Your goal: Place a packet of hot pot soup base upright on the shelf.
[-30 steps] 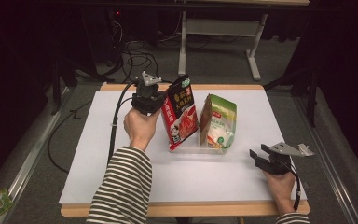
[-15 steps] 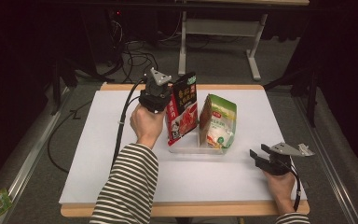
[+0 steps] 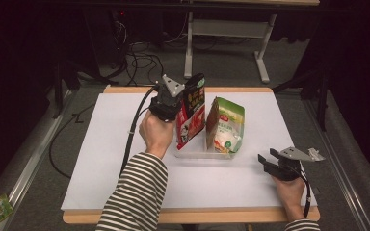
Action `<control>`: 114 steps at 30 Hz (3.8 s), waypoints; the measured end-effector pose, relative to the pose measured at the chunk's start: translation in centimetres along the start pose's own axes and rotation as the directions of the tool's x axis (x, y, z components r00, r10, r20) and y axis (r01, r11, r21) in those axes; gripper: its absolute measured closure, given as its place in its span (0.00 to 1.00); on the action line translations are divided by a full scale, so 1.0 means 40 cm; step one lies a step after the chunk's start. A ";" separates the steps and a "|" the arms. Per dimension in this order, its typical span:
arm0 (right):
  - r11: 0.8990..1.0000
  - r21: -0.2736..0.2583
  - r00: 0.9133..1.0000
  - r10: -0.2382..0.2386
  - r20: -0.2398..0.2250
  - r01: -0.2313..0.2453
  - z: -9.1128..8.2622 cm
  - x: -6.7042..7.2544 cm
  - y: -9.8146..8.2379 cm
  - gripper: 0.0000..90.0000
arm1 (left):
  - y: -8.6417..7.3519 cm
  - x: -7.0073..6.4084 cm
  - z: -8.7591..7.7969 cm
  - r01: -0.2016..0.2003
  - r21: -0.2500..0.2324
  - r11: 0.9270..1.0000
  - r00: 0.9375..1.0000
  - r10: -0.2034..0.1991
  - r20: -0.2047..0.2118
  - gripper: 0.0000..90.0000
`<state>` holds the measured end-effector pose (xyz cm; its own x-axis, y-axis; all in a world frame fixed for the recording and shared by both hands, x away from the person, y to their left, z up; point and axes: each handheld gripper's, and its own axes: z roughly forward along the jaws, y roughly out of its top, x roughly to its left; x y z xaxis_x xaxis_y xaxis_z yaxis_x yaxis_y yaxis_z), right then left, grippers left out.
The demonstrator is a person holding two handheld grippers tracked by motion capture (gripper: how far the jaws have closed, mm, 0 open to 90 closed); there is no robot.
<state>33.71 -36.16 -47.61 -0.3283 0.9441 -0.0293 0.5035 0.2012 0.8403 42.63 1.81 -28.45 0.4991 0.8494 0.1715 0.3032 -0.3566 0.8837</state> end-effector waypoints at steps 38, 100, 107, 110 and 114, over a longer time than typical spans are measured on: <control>1.000 0.006 1.000 -0.007 0.001 0.007 0.002 0.000 0.001 0.48 | -0.124 0.025 -0.072 0.090 0.032 0.995 0.994 -0.092 0.058 0.94; 1.000 0.009 1.000 0.012 -0.003 -0.012 0.001 0.000 0.000 0.48 | -0.184 0.138 -0.113 0.125 -0.057 0.991 0.970 -0.110 0.215 0.53; 1.000 0.002 1.000 0.006 0.000 -0.006 0.000 -0.002 0.001 0.48 | -0.194 0.143 -0.129 0.116 -0.055 0.992 0.974 -0.103 0.201 0.52; 1.000 0.001 1.000 0.003 -0.001 -0.003 0.001 -0.003 0.001 0.48 | -0.201 0.148 -0.136 0.119 -0.058 0.991 0.975 -0.105 0.196 0.52; 1.000 0.000 1.000 0.003 -0.001 -0.003 0.000 -0.003 0.001 0.48 | -0.210 0.152 -0.144 0.119 -0.058 0.991 0.976 -0.106 0.188 0.51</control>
<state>33.77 -36.26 -47.60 -0.3277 0.9444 -0.0264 0.5045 0.1986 0.8403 38.44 12.22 -32.33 0.6078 0.7940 -0.0084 0.3127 -0.2296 0.9217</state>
